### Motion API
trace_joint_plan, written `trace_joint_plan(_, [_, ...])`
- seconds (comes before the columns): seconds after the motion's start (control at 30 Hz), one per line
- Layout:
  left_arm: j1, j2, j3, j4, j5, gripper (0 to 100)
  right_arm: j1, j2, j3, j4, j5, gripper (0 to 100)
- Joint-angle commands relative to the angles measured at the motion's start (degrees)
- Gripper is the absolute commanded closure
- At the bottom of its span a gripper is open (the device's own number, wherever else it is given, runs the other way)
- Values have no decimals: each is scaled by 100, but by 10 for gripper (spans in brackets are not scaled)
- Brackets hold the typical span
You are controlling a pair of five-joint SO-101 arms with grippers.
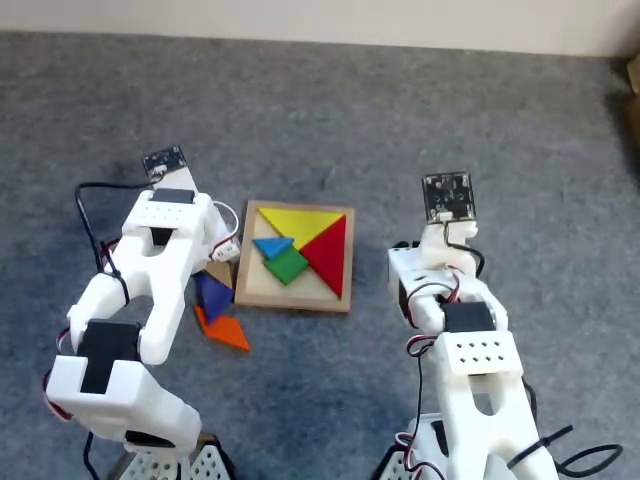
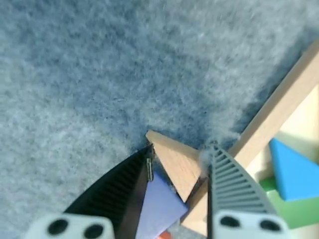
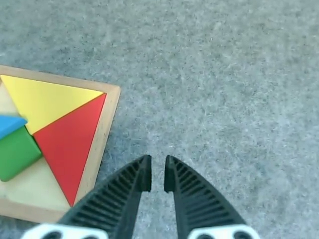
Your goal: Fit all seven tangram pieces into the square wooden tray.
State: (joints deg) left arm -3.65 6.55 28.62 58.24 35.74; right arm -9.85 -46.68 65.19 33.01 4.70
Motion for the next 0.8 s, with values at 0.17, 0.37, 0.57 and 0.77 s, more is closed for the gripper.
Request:
trace_joint_plan(0.17, [57,4,163,-237,35,825,66,-198,-22,-127,-26,943])
trace_joint_plan(0.37, [57,-13,171,-229,35,826,66,-198,-22,-127,-26,943])
trace_joint_plan(0.57, [40,-75,101,-229,35,917,66,-198,-22,-127,-26,943])
trace_joint_plan(0.77, [66,-75,-453,185,35,986,66,-198,-22,-127,-26,943])
